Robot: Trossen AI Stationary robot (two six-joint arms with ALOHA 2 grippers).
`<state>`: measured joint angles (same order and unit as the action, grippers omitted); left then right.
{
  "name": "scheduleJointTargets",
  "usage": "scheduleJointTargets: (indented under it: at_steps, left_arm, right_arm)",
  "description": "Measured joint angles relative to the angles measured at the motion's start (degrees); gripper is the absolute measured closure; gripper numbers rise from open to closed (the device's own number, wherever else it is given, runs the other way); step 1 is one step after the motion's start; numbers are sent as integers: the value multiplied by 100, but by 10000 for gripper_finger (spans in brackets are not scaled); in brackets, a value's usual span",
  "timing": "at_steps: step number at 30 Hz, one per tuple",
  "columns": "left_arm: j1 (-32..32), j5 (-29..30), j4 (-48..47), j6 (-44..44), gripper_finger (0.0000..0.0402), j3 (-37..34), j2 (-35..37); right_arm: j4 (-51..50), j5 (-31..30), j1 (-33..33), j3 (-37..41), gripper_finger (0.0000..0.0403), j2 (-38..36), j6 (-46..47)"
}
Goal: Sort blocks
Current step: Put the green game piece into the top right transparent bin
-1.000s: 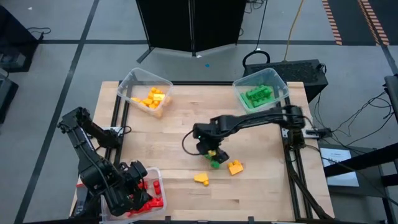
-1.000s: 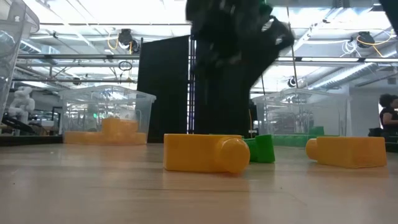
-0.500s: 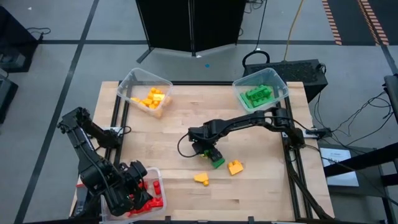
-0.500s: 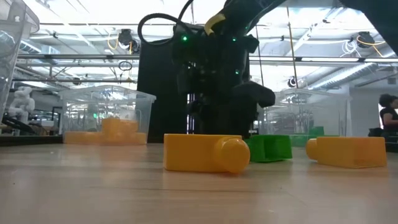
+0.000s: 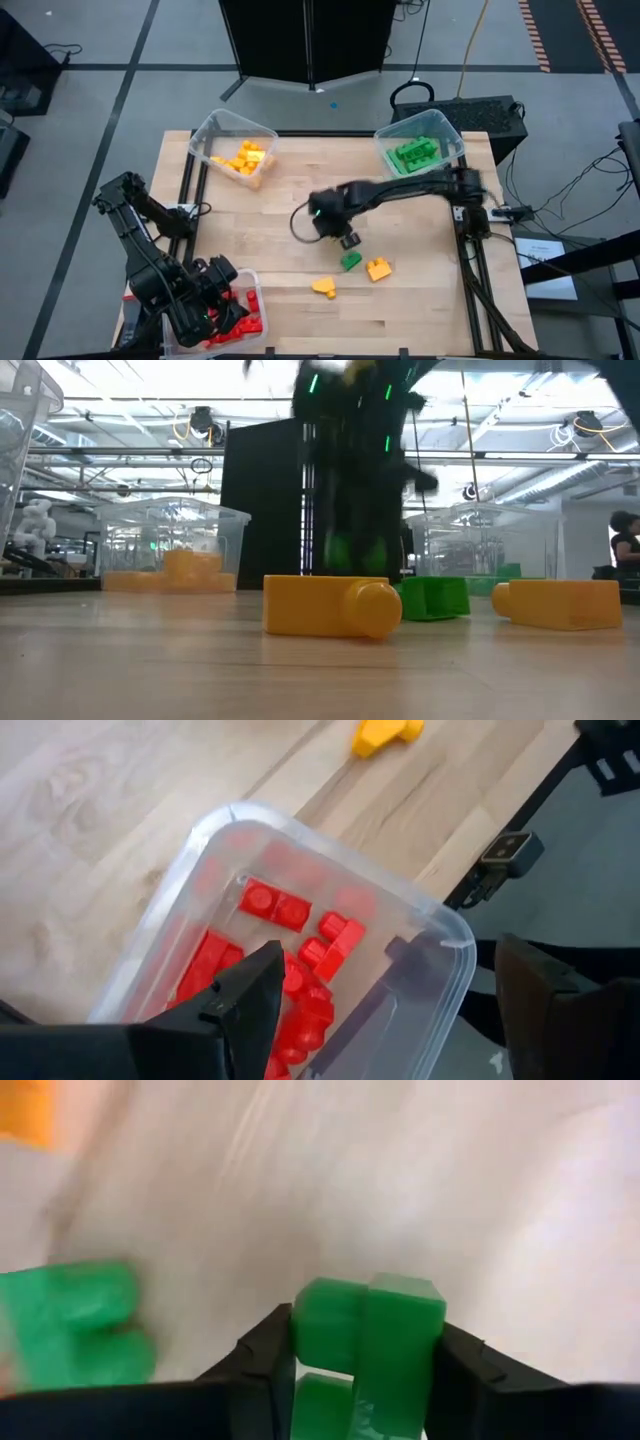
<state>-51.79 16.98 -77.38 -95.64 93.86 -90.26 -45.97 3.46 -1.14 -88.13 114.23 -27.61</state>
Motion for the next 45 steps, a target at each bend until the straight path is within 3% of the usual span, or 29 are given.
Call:
scheduleJointTargets:
  at_steps: [7,12,22,30,32,36,39,42,45]
  left_arm:
    - [1,392,-8,13,155,0,2]
    - [2,505,-13,55,155,0,2]
    - [2,503,-3,-4,155,0,2]
    - [1,502,40,-7,155,0,2]
    - [0,502,42,-7,155,0,2]
    - [2,502,39,-2,155,0,2]
    - [1,534,37,-2,155,0,2]
    - [2,570,35,-2,155,0,2]
    - [2,583,33,0,155,0,2]
  right_arm:
    - [-591,-145,-850,-12,268,-1850,-2]
    - [-1080,-734,-1929,-32,268,-2812,85]
    - [-1712,-657,-3911,231,268,-2966,-9]
    - [-1834,-345,-4610,1172,268,-2966,-223]
    - [-1933,-344,-4619,1245,236,-2966,-319]
    - [-2011,-682,-4606,1176,103,-2978,-296]
    - [-2149,-908,-4592,1007,32,-3041,-235]
    - [-2306,-579,-4479,658,11,-3169,-62]
    - [-2279,603,-4174,241,20,-3431,269]
